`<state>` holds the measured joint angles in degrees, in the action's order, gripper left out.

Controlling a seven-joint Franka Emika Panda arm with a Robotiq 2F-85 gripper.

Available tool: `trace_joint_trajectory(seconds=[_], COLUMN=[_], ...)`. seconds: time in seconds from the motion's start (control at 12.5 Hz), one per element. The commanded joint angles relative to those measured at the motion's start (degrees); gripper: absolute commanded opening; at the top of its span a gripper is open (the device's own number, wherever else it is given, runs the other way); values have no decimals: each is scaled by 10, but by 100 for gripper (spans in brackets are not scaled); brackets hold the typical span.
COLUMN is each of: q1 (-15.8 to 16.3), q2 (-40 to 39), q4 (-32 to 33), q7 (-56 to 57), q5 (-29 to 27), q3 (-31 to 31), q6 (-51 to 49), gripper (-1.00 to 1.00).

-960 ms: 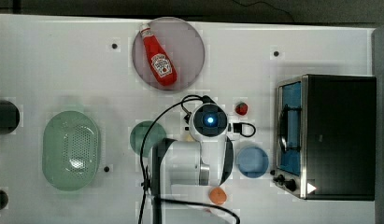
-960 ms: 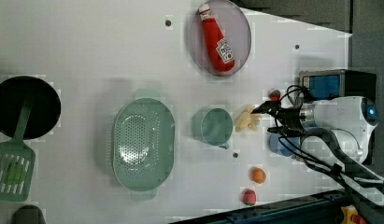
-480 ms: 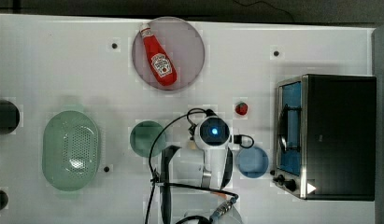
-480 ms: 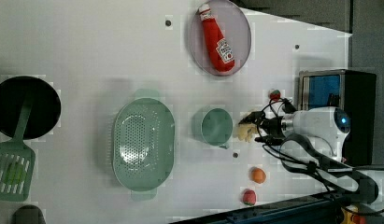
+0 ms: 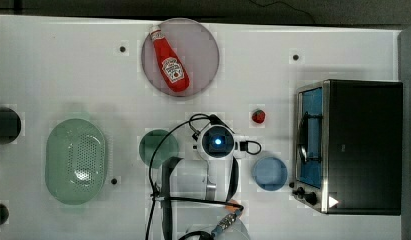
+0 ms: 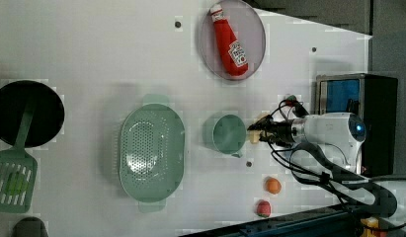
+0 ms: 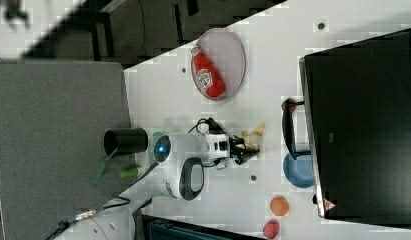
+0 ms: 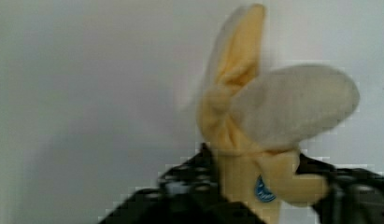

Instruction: Pick Banana and place it in strainer.

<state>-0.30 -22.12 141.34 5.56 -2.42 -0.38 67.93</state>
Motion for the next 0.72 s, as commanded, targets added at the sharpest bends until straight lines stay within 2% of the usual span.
trace_joint_trajectory(seconds=[0.08, 0.24, 0.4, 0.56, 0.72], q1=[-3, -3, -3, -3, -5], q2=[22, 43, 96, 171, 242], q4=[-1, 0, -2, -20, -70], q7=[17, 17, 17, 17, 17], q5=[-1, -1, -1, -1, -1], q3=[-12, -12, -13, -14, -18], q6=[-2, -10, -50, -137, -242], gripper=[-47, -48, -48, -48, -48])
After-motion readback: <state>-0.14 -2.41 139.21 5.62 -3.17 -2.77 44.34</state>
